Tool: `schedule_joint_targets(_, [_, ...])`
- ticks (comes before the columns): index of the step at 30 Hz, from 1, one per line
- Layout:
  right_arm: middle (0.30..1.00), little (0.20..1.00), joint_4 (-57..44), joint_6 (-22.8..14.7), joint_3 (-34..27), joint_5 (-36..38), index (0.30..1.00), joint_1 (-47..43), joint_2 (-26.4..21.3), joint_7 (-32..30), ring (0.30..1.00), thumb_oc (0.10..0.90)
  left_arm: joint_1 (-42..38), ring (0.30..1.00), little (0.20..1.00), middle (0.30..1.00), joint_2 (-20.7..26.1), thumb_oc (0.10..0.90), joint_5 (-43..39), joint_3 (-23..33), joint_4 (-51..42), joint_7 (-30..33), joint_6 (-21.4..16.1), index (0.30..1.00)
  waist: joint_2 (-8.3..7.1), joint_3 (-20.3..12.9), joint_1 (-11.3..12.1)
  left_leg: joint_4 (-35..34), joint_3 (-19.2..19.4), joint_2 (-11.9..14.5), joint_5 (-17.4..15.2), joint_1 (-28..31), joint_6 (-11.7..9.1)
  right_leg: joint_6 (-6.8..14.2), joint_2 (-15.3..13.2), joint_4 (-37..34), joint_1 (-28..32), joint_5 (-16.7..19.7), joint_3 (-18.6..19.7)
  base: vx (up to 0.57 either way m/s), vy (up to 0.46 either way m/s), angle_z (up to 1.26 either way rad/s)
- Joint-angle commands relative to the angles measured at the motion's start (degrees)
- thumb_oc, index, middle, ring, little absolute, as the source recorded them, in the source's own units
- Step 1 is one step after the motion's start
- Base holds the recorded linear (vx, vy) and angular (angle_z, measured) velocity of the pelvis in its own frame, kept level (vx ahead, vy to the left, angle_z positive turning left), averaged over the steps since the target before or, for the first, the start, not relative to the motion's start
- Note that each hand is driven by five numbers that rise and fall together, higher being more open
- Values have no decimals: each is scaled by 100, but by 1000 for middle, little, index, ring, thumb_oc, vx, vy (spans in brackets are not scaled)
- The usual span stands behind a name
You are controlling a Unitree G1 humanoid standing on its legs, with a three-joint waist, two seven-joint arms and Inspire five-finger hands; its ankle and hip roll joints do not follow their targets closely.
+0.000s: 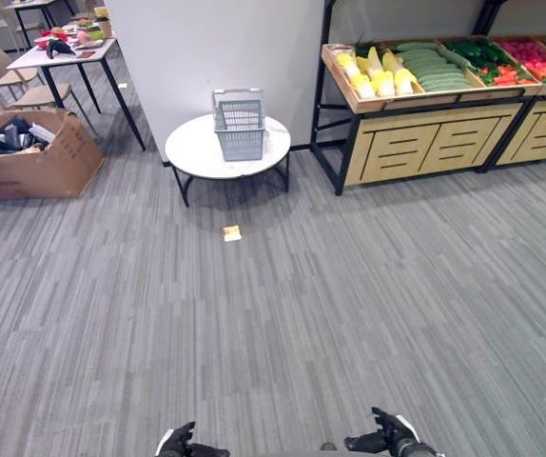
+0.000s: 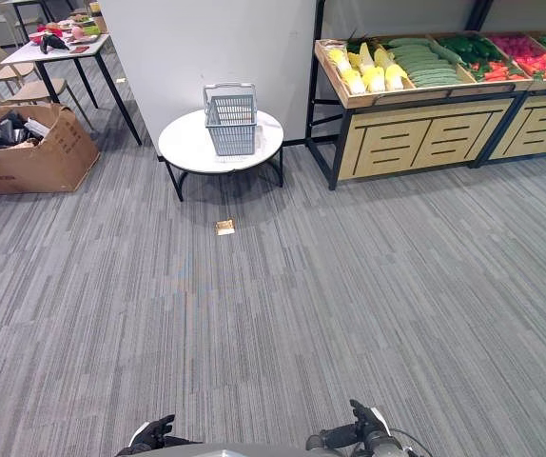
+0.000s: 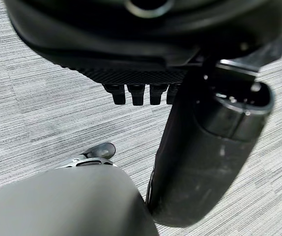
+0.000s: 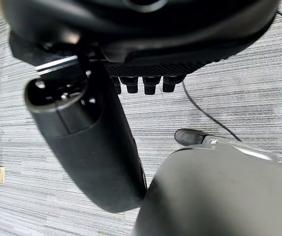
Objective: Get the vegetables into the basket
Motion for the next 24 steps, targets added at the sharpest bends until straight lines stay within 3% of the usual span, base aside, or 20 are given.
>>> schedule_joint_targets(1, [1000, 1000, 269, -12, 223, -168, 1000, -137, -116, -73, 1000, 900, -88, 1000, 1000, 1000, 172, 900, 20, 47, 230, 111, -46, 1000, -283, 122, -50, 1, -161, 87, -60, 1, -113, 489, -397, 0, 19, 11, -5, 0, 0, 0])
schedule_joint_targets(18, [1000, 1000, 286, 11, 268, -268, 1000, -247, -202, -110, 1000, 900, -215, 1000, 1000, 1000, 242, 900, 86, -14, 252, 101, -31, 1000, -285, 181, -58, 1, -159, 149, -64, 17, -149, 433, -308, 0, 4, -55, 19, 11, -8, -1])
schedule_joint_targets(24, [1000, 1000, 151, -25, 331, -254, 1000, -363, -302, -195, 1000, 900, -382, 1000, 1000, 1000, 317, 900, 34, -78, 74, 295, -98, 1000, -199, 385, -71, 25, -216, 258, 78, -125, -222, 324, -211, 225, -178, -189, 10, -1, -74, 1])
